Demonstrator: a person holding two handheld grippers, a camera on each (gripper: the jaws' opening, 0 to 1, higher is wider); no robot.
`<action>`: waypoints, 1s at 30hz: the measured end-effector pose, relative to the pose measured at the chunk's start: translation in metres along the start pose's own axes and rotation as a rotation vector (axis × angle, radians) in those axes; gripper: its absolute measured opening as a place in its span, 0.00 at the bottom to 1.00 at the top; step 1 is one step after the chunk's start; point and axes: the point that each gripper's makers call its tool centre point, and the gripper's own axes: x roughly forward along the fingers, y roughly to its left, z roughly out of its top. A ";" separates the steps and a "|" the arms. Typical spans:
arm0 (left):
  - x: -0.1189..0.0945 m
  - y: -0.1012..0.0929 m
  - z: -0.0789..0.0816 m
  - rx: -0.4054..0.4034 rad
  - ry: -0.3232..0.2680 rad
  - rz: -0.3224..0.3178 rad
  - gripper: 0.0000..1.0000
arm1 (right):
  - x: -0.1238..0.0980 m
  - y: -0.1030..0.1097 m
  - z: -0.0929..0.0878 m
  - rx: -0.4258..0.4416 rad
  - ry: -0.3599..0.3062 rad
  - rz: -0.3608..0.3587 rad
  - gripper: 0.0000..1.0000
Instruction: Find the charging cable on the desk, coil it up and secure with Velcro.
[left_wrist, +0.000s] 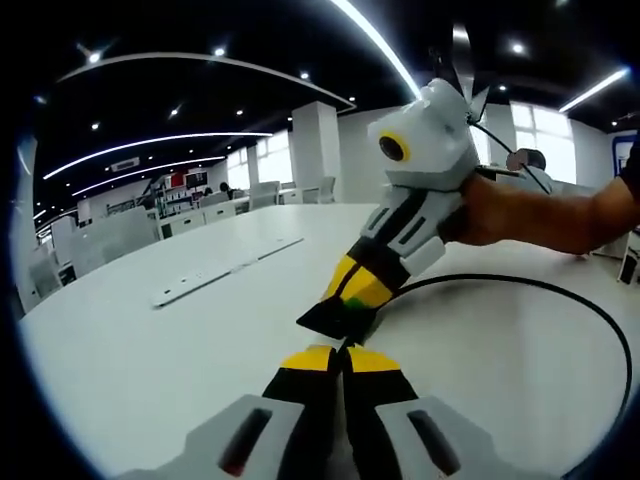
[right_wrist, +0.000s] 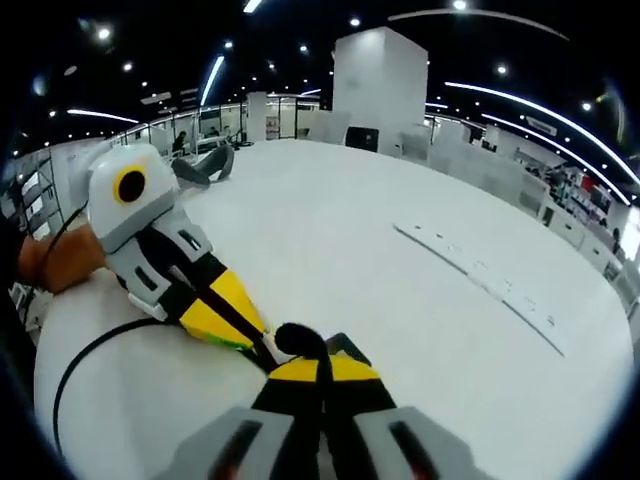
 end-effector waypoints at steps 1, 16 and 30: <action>0.000 0.001 0.000 0.001 0.000 -0.001 0.04 | 0.000 0.000 -0.001 0.010 0.009 0.010 0.02; -0.002 -0.014 0.000 0.000 0.000 0.001 0.05 | 0.002 0.004 -0.004 0.020 0.144 0.024 0.02; -0.004 -0.032 0.000 0.002 -0.001 -0.005 0.04 | 0.004 -0.011 -0.002 -0.014 0.109 -0.028 0.04</action>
